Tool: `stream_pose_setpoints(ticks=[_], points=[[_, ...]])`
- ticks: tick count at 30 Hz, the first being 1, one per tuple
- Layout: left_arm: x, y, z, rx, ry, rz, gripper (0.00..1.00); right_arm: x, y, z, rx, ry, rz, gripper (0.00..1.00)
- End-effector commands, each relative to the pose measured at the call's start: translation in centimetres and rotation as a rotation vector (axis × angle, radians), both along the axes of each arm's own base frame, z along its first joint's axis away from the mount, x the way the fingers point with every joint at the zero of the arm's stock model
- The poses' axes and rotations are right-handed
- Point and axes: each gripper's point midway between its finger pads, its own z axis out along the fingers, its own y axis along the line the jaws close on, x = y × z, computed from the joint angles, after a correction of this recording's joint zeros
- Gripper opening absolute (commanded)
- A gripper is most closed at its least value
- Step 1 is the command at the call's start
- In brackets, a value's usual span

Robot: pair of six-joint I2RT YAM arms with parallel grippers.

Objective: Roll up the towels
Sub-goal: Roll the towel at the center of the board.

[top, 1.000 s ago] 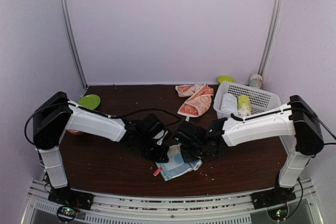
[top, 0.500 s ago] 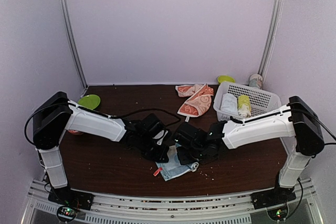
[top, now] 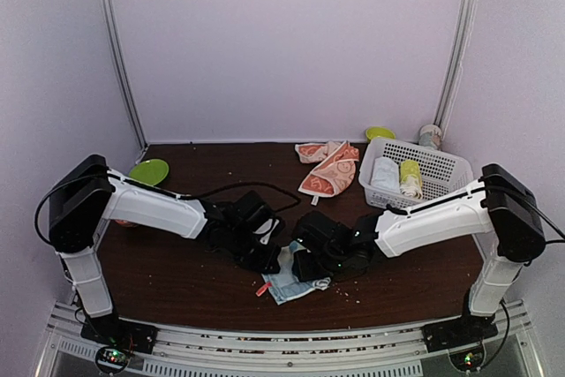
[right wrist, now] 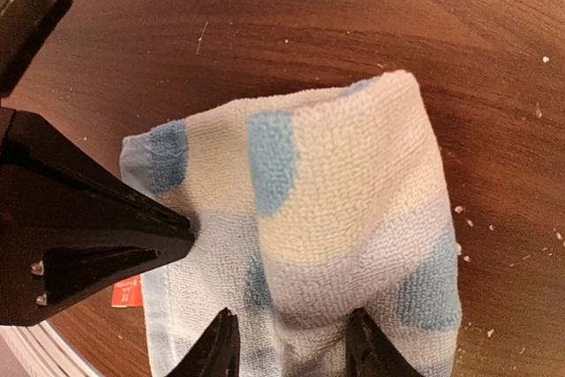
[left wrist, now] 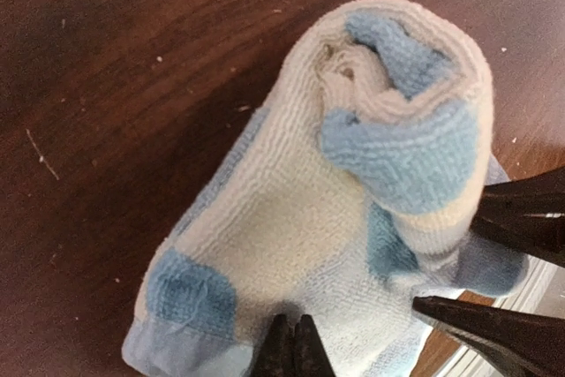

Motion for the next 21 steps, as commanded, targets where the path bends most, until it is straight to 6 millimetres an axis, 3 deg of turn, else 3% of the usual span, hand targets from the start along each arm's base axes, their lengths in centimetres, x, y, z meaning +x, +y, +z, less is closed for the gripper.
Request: stream_pose_setpoints(ticks=[1,7,13,21], points=[[0.3,0.8,1.6,0.000,-0.034,0.008,0.00,-0.7,0.3,-1.6,0.020,0.034,0.009,0.44],[0.3,1.1,3.5,-0.015,-0.058,0.010,0.00,-0.9,0.8,-1.9,0.039,0.037,0.033,0.54],[1.7,0.3,6.6,-0.057,-0.116,0.028,0.01,-1.1,1.1,-2.3,0.068,0.037,0.051,0.60],[3.5,-2.2,7.5,-0.130,-0.116,0.019,0.00,-1.2,1.2,-2.1,0.100,0.027,0.060,0.64]])
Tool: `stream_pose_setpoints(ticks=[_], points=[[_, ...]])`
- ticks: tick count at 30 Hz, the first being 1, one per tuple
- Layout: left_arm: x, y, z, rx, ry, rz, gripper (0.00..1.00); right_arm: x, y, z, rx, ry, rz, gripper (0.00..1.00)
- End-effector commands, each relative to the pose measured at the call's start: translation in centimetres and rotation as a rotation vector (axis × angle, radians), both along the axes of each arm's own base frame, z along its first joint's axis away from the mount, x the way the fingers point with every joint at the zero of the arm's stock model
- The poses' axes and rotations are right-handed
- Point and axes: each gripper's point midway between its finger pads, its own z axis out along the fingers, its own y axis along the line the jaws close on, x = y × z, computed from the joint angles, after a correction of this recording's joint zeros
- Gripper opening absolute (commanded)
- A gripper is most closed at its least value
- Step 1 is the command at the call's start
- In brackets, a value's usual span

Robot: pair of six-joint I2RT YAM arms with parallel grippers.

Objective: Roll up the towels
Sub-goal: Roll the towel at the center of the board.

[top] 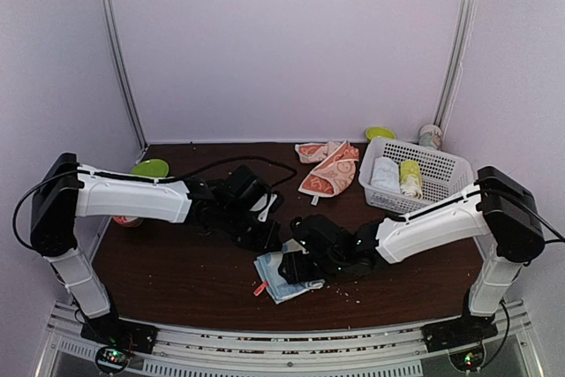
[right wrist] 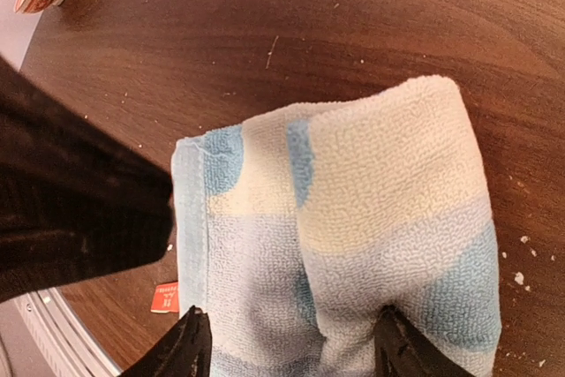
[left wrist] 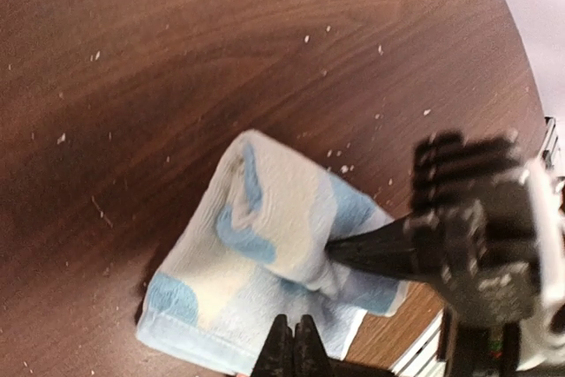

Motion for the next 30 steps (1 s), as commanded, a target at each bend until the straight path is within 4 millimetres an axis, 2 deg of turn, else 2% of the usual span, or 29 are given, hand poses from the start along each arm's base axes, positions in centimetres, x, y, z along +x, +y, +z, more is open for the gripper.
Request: stream_pose_setpoints(ticks=[1,7,12,17,19,23,30], points=[[1.5,-1.9,1.0,-0.061,-0.027,-0.022,0.00,-1.1,-1.2,-2.2,-0.041,0.038,0.018,0.65],[1.9,-3.4,0.4,-0.083,-0.009,-0.055,0.00,-1.1,-1.3,-2.3,-0.037,0.039,0.016,0.66],[1.8,-3.9,-1.2,-0.079,0.026,-0.072,0.00,-1.0,-1.3,-2.3,-0.034,0.043,0.017,0.67],[2.3,-3.4,-3.5,-0.067,0.073,-0.042,0.00,-1.0,-1.2,-1.8,-0.032,0.035,0.028,0.68],[2.8,-2.9,-4.3,-0.060,0.087,-0.025,0.00,-1.1,-1.4,-1.5,-0.042,0.028,0.036,0.73],[3.5,-1.9,-5.8,-0.045,0.108,0.006,0.00,-1.1,-1.7,-0.4,-0.069,-0.002,0.058,0.79],[3.7,-1.2,-7.8,-0.014,0.134,0.023,0.00,-1.2,-3.0,2.3,-0.080,-0.052,0.073,0.80]])
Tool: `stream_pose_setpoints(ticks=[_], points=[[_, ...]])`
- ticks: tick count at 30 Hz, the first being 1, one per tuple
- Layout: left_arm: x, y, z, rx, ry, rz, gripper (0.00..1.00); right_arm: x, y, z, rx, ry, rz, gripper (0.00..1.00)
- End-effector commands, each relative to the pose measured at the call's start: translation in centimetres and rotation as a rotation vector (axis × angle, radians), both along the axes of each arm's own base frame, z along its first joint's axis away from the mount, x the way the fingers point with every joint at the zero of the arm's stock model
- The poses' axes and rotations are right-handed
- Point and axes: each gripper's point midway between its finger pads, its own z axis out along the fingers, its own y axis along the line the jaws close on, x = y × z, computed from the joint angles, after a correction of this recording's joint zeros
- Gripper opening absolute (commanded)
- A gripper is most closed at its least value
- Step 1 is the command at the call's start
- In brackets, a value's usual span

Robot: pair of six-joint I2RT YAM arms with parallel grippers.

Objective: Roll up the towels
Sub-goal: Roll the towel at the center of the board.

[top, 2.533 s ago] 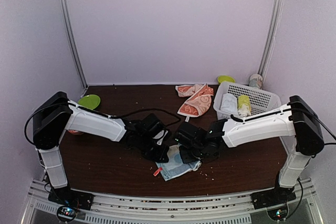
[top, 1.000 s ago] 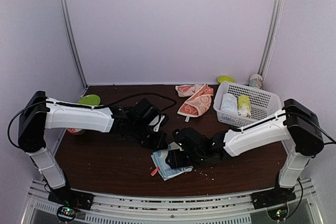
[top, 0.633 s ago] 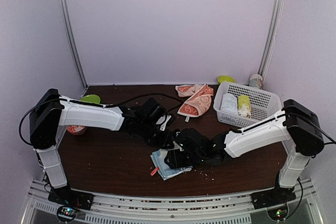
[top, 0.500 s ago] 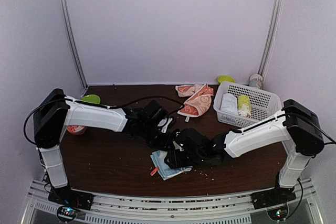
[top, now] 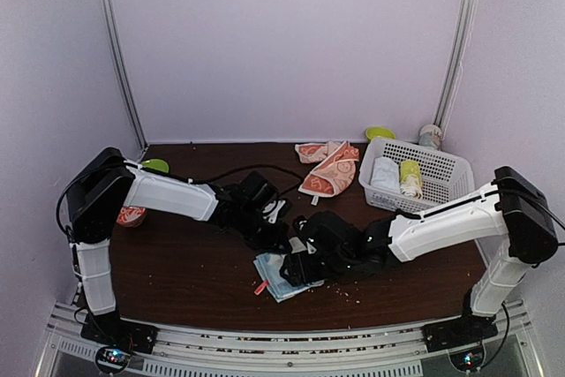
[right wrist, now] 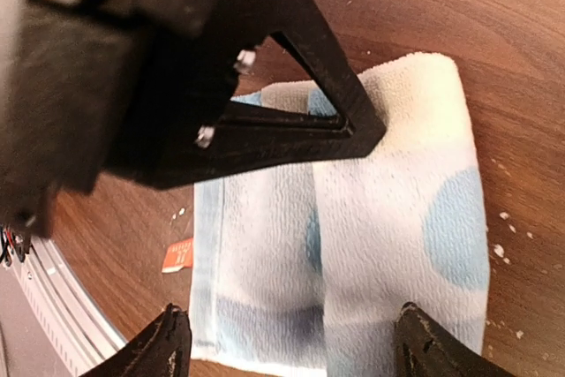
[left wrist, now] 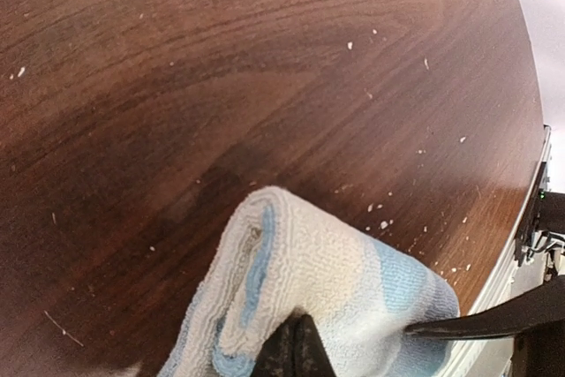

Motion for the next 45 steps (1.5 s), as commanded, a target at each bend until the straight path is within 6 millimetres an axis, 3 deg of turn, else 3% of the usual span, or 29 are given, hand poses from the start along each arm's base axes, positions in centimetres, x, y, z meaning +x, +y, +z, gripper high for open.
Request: stream_pose_setpoints(ticks=[1,4,8,10,15,18,24,26,30,34,41,45], points=[[0.6,1.0,-2.5,0.043,0.017,0.033,0.00,-0.4,-2.3,1.2,-0.073,-0.030,0.007,0.79],[0.5,1.2,-2.9,0.049,0.020,0.035,0.00,-0.1,-3.3,2.0,-0.090,-0.055,-0.018,0.69],[0.4,1.5,-3.1,0.059,0.021,0.039,0.00,-0.2,-4.2,0.9,-0.165,-0.038,-0.019,0.32],[0.4,1.6,-3.3,0.063,0.022,0.042,0.00,-0.6,-4.4,0.0,-0.190,-0.018,-0.012,0.21],[0.4,2.0,-3.7,0.077,0.025,0.047,0.00,-1.6,-4.9,-2.1,-0.259,0.017,0.009,0.05],[0.4,2.3,-3.9,0.084,0.027,0.054,0.00,-2.5,-4.9,-3.5,-0.307,0.041,0.033,0.02],[0.2,2.8,-4.5,0.100,0.029,0.059,0.00,-3.6,-5.2,-5.5,-0.386,0.089,0.062,0.04],[0.1,3.0,-4.6,0.106,0.029,0.060,0.00,-3.4,-5.1,-4.4,-0.358,0.067,0.055,0.12],[0.0,3.3,-4.7,0.113,0.025,0.059,0.00,-2.1,-4.5,-0.5,-0.256,0.004,0.021,0.36],[0.0,3.4,-4.7,0.116,0.019,0.056,0.00,-0.7,-4.3,2.7,-0.149,-0.031,-0.020,0.45],[0.0,3.4,-4.6,0.112,0.019,0.058,0.00,2.1,-4.6,3.3,0.095,0.041,-0.130,0.55],[-0.1,3.4,-4.7,0.114,0.023,0.058,0.00,2.8,-4.4,2.0,0.146,0.095,-0.134,0.58]])
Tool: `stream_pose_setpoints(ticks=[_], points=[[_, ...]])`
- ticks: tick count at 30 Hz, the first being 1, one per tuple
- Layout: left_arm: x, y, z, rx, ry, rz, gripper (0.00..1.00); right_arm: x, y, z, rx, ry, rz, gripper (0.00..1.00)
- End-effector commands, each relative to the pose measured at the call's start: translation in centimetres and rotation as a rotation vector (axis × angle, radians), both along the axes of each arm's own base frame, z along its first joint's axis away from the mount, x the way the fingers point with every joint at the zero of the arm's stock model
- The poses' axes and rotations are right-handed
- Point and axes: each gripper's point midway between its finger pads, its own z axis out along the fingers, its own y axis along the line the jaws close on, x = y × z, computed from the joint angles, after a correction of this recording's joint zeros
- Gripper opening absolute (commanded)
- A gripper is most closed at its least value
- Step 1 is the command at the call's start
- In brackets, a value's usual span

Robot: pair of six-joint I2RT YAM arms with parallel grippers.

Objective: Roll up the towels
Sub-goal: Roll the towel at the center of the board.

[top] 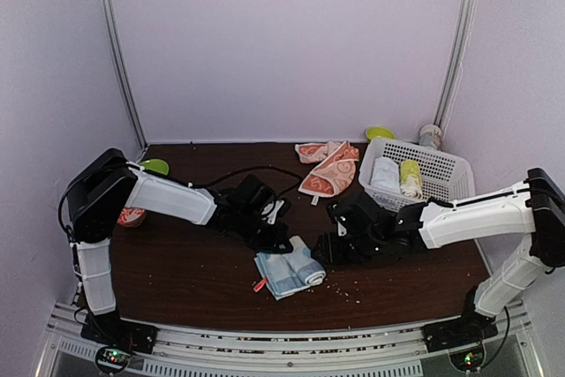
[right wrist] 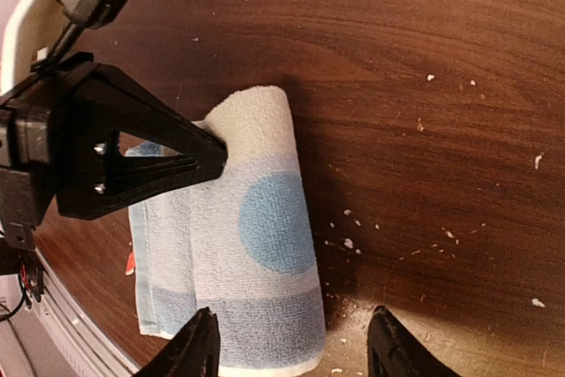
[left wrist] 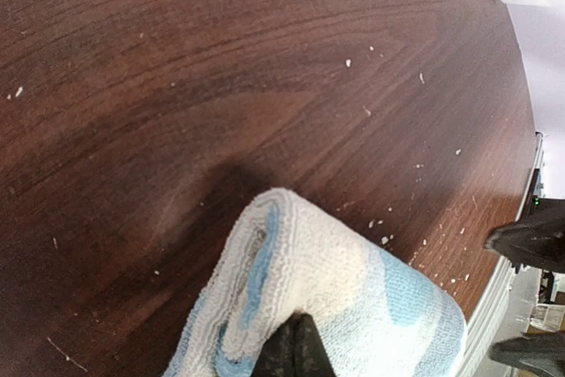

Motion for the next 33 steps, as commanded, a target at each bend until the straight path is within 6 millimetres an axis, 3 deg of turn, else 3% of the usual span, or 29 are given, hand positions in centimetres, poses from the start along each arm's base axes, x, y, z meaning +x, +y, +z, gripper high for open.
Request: stream_pose_setpoints(ticks=[1,12,15,21,27,33], points=[[-0.7,3.6,-4.1,0.158,0.053,0.048,0.00,0.6,1.8,-0.5,0.139,0.062,0.006,0.58],[-1.0,3.7,-4.2,0.149,0.059,0.052,0.00,0.0,2.3,-5.4,0.270,0.242,-0.047,0.54],[-1.1,3.8,-4.1,0.146,0.060,0.050,0.00,-0.3,2.4,-6.3,0.265,0.268,-0.041,0.40],[-1.2,3.9,-2.7,0.131,0.043,0.051,0.00,0.1,2.0,-6.4,0.162,0.236,-0.025,0.00],[-1.5,4.7,0.0,0.117,0.008,0.053,0.18,0.6,0.6,-6.0,-0.103,0.132,-0.011,0.00],[-2.1,6.0,2.0,0.102,-0.028,0.073,0.20,0.9,1.0,-5.0,-0.293,0.022,0.015,0.00]])
